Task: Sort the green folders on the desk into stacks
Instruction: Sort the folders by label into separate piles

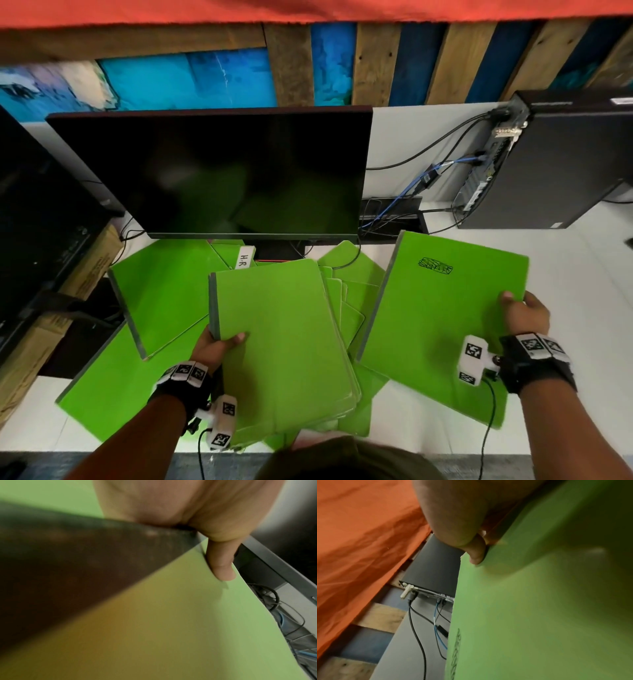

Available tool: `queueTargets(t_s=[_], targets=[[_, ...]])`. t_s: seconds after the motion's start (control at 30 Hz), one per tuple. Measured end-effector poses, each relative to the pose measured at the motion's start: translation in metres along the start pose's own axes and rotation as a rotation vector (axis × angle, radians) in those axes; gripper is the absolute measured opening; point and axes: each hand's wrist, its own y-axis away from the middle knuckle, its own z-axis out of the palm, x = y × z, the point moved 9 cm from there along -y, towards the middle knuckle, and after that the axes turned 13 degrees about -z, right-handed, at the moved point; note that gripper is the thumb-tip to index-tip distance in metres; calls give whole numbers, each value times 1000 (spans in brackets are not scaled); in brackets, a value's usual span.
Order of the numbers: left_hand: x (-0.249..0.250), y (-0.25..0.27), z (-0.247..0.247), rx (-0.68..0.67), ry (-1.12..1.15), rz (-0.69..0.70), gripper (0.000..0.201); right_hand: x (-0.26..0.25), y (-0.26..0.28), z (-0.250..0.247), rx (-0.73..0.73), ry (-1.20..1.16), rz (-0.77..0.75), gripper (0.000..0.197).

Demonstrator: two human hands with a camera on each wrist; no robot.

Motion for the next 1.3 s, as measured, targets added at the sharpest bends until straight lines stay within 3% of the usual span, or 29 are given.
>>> queueTargets(t_s=[0.1,0.2,0.33,0.47,0.6,0.7,0.77,0.9,1.0,1.13,1.23,1.3], targets=[[0,3,3,-15,42,-8,48,-3,5,2,-83,-20,3,38],[1,9,22,-55,47,-12,51,10,14,40,-231,-10,-27,53],[11,28,73,-186,22,39,55,-11,58,90,-361,23,-137,27],[15,53,119,-294,-77,69,48,-15,89,108,-406,-15,-155,27],[21,77,154,-402,-142,119,40,5,103,113,-478,-183,-73,47],[24,84,165,-419,-166,159,34,37,112,116,-549,-413,148,99],[23,84,166,-403,-176,155,31,41,111,119,-602,-444,153,107],[23,74,156,-311,-180,107,48,37,102,125,-600,-463,183,104],[23,61,143,-258,-128,95,50,31,108,135,-636,-498,209,106],[21,57,141,-350,-75,58,57,13,130,153,-716,-463,179,83],[14,50,134,-352,-221,62,73,17,132,161,-696,-369,96,83],[18,40,118,-316,-340,82,66,23,131,159,-645,-321,101,75]])
